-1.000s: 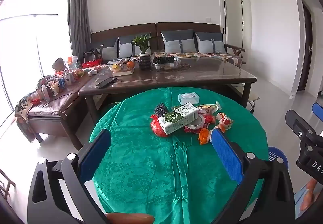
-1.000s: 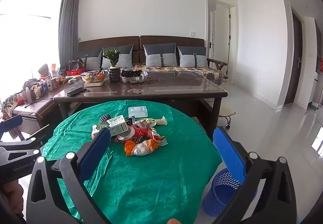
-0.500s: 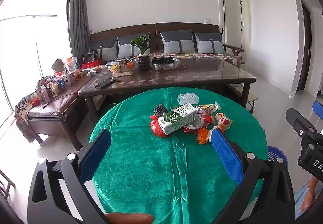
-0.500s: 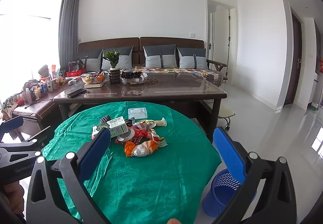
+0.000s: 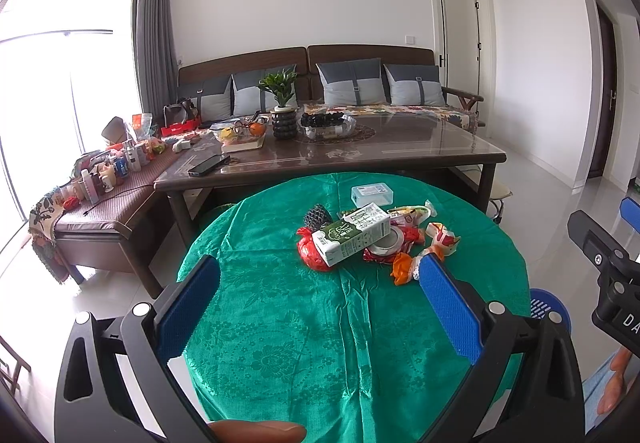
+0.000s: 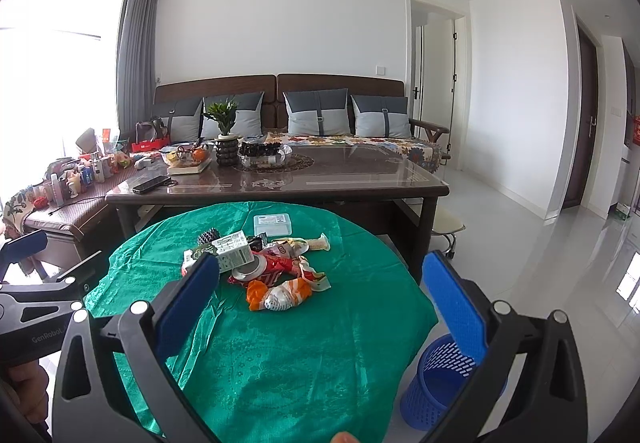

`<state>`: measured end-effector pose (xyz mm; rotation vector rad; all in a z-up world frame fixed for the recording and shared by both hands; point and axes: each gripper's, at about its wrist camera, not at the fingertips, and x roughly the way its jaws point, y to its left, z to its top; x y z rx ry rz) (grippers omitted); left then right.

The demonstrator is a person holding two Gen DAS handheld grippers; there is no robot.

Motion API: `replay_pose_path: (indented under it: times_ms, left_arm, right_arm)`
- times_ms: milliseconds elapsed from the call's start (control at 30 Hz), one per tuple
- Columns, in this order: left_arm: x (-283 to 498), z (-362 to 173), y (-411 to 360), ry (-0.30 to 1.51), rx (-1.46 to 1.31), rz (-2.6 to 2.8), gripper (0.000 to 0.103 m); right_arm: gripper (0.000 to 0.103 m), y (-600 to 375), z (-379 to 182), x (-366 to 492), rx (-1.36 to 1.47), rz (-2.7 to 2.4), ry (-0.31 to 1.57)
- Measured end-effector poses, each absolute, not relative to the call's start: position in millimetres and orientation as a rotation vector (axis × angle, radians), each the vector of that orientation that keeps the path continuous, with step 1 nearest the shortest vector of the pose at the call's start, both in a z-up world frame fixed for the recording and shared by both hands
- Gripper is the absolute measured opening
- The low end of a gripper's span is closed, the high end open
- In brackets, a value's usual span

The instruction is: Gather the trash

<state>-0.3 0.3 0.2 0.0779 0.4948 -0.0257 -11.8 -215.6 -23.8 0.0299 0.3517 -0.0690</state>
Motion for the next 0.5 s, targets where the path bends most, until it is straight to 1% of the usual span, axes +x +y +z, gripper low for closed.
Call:
replay_pose_path:
  times_ms: [500]
  left_arm:
    - [-0.3,0.2,0.2,0.494,0.079,-0.026,0.099]
  right_arm:
    - [0.098,-215.8,-22.2,-12.6,0.029,-0.07,0.35]
